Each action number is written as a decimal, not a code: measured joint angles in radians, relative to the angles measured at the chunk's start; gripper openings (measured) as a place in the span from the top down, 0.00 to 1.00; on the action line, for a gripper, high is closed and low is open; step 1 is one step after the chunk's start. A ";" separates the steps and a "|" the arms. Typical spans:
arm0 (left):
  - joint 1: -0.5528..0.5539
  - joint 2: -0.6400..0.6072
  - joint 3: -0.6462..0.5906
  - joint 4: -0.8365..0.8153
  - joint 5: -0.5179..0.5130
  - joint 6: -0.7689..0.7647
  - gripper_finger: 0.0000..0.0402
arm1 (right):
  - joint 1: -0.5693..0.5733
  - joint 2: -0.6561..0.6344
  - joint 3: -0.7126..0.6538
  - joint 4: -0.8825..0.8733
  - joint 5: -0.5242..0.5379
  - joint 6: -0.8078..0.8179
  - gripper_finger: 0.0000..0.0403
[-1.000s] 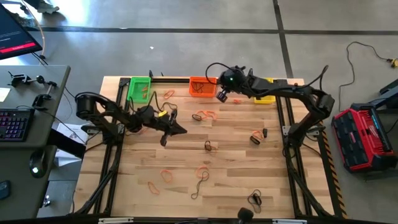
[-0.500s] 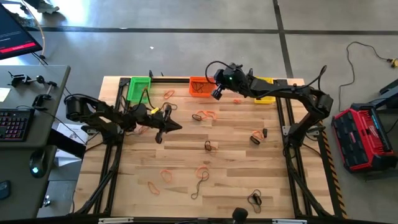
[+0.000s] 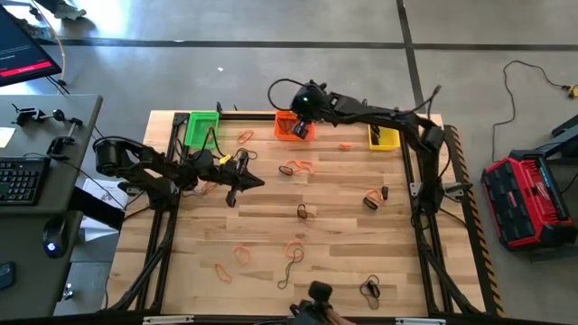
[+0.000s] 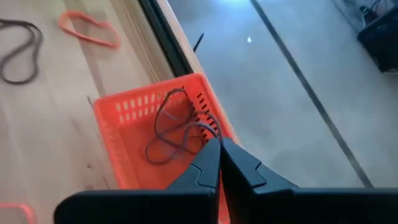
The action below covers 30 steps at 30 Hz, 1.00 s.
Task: Sort rubber bands into baskets
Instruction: Put the top right blue rubber band into the orange bin
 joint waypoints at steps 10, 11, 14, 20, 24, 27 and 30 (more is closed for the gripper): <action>0.000 0.000 0.000 -0.001 0.000 0.013 1.00 | -0.034 0.098 0.014 -0.027 -0.077 0.024 1.00; 0.000 0.000 0.000 0.000 0.000 0.016 1.00 | -0.037 0.102 0.014 -0.028 -0.086 0.030 1.00; 0.000 0.000 0.000 0.000 0.000 0.018 1.00 | -0.044 0.110 0.014 -0.027 -0.126 0.056 1.00; 0.000 0.000 0.000 0.000 0.000 0.018 1.00 | -0.044 0.112 0.014 -0.025 -0.143 0.056 1.00; -0.001 0.000 0.000 0.000 0.000 0.018 1.00 | -0.043 0.112 0.014 -0.026 -0.144 0.057 0.99; -0.004 0.000 0.000 0.000 0.001 0.017 1.00 | -0.043 0.112 0.014 -0.026 -0.141 0.057 0.93; -0.004 0.000 0.000 -0.003 0.001 0.010 1.00 | -0.043 0.112 0.014 -0.024 -0.124 0.058 0.82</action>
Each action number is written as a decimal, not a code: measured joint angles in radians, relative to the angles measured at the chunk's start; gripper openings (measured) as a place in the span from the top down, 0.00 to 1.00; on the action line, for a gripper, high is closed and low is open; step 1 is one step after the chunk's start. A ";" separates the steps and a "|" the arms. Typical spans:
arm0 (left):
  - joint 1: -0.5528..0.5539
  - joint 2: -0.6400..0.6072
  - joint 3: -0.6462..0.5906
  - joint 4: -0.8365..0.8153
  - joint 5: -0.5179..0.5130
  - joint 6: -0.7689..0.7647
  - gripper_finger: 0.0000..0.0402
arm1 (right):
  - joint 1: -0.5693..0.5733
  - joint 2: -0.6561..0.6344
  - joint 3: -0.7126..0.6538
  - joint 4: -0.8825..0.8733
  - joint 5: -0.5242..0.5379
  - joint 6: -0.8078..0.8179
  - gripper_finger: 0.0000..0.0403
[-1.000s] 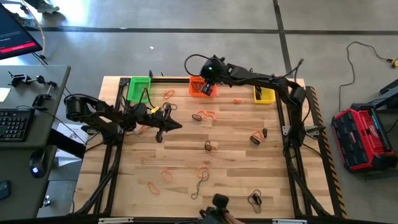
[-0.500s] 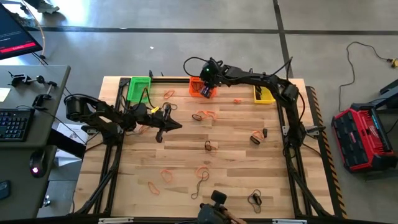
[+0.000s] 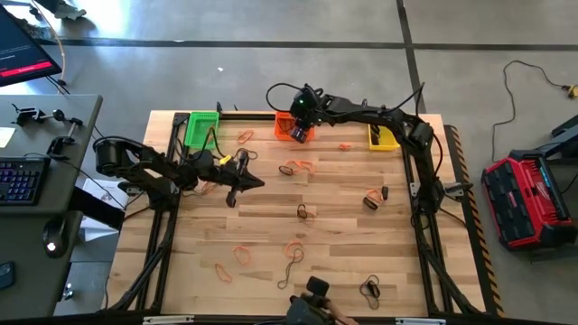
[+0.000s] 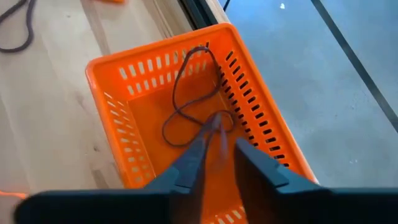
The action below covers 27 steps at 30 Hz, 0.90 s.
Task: Sort rubber bands into baskets
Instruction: Put the top right blue rubber band into the orange bin, then put the bottom left orange rubber band into the green bin
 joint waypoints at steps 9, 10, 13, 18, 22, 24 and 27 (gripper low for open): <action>0.000 0.000 0.000 -0.025 0.000 0.000 1.00 | 0.025 -0.010 -0.001 0.005 0.007 0.060 0.69; 0.000 0.000 0.000 -0.026 0.000 0.000 1.00 | 0.030 -0.015 -0.001 0.006 0.012 0.060 0.72; 0.000 0.000 0.000 -0.026 0.000 0.000 1.00 | 0.044 -0.042 -0.001 0.010 0.015 0.059 0.85; 0.002 0.000 0.000 -0.028 0.000 0.000 1.00 | 0.067 -0.060 -0.001 0.055 0.013 0.027 0.96; 0.003 0.000 0.000 -0.029 -0.001 0.013 1.00 | 0.087 -0.063 -0.014 0.128 0.008 0.041 0.99; 0.003 0.000 0.000 -0.029 -0.001 0.014 1.00 | 0.100 -0.067 -0.051 0.199 0.011 0.043 0.99; 0.003 0.000 0.000 -0.030 -0.001 0.014 1.00 | 0.121 -0.089 -0.144 0.308 0.006 0.074 1.00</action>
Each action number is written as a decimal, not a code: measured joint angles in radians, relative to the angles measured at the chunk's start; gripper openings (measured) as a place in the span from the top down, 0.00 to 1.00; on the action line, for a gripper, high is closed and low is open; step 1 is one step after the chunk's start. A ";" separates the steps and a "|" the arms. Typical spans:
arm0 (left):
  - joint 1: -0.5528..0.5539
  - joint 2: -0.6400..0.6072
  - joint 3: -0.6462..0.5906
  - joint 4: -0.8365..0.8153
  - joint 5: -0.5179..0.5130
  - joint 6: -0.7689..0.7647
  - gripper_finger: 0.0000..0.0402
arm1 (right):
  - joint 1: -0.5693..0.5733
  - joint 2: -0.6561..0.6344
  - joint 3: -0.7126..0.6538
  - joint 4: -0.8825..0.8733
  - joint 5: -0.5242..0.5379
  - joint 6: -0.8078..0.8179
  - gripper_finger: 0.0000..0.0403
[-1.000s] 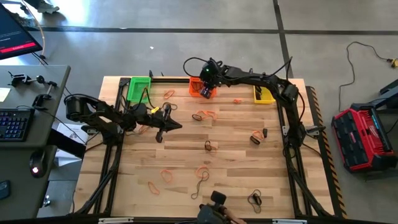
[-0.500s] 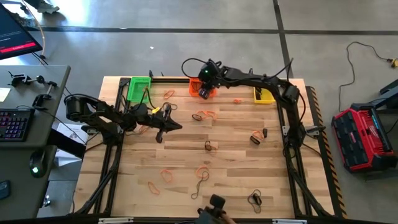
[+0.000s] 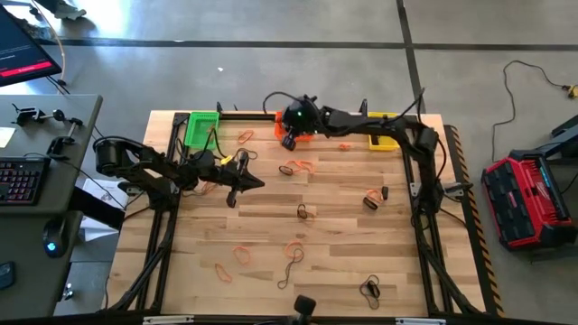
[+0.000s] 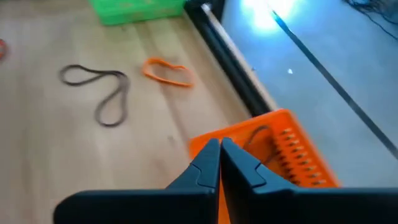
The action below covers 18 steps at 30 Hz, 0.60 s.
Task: Sort rubber bands into baskets
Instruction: Put the bottom left orange rubber band into the green bin
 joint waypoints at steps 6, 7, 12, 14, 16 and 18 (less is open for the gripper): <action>0.000 0.000 0.000 -0.011 -0.005 0.000 1.00 | 0.070 -0.133 -0.250 0.232 0.015 0.049 1.00; 0.000 0.000 0.000 -0.011 -0.010 0.000 1.00 | 0.085 -0.163 -0.286 0.270 0.031 0.060 1.00; 0.000 0.000 0.001 -0.015 -0.051 0.001 1.00 | 0.161 -0.313 -0.452 0.357 0.119 0.101 1.00; 0.000 0.000 0.002 -0.021 -0.053 0.001 1.00 | 0.193 -0.360 -0.508 0.374 0.144 0.114 1.00; -0.001 0.000 0.002 -0.022 -0.052 -0.005 1.00 | 0.223 -0.400 -0.558 0.407 0.153 0.131 1.00; -0.006 0.000 0.002 -0.025 -0.052 -0.014 1.00 | 0.255 -0.425 -0.608 0.438 0.170 0.149 1.00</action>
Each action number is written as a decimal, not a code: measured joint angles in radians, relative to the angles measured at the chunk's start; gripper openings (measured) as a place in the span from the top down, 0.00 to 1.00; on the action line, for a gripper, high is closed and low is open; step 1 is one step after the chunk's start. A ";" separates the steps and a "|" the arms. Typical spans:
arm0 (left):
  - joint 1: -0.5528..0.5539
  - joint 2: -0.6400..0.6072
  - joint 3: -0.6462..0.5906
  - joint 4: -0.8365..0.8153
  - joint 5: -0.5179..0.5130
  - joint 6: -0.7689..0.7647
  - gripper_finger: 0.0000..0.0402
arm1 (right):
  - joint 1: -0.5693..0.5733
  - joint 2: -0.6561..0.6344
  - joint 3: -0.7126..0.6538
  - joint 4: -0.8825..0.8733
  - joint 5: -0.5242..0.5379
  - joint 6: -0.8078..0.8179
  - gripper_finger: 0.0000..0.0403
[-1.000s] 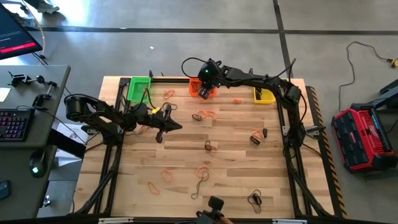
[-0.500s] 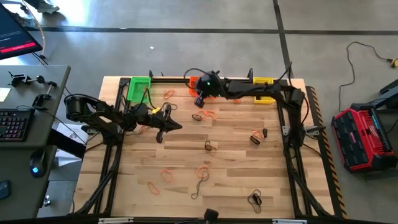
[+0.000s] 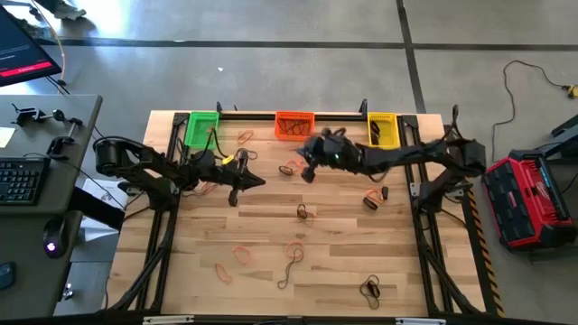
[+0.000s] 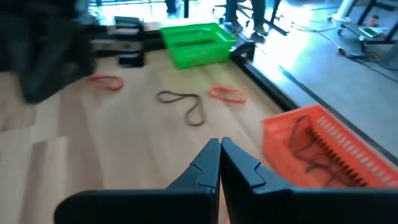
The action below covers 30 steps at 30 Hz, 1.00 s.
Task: Sort rubber bands into baskets
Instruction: Put the bottom left orange rubber band into the green bin
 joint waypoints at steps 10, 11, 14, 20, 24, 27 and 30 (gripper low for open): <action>-0.030 -0.001 0.000 -0.069 -0.005 0.026 1.00 | 0.111 -0.015 -0.174 0.160 0.078 0.075 1.00; -0.045 -0.001 0.000 -0.075 0.001 0.029 1.00 | 0.118 -0.015 -0.179 0.162 0.087 0.076 1.00; -0.098 -0.001 0.000 -0.102 0.003 0.052 1.00 | 0.135 -0.015 -0.185 0.154 0.102 0.065 1.00; -0.206 -0.001 0.000 -0.153 0.000 0.052 1.00 | 0.141 -0.015 -0.185 0.176 0.102 0.019 1.00; -0.272 -0.001 0.000 -0.183 -0.018 0.031 1.00 | 0.139 -0.015 -0.185 0.183 0.102 -0.004 1.00; -0.316 -0.002 0.005 -0.217 -0.054 0.028 1.00 | 0.137 -0.015 -0.185 0.183 0.102 -0.006 1.00; -0.352 -0.002 0.034 -0.304 -0.082 0.049 1.00 | 0.137 -0.015 -0.184 0.183 0.102 -0.017 1.00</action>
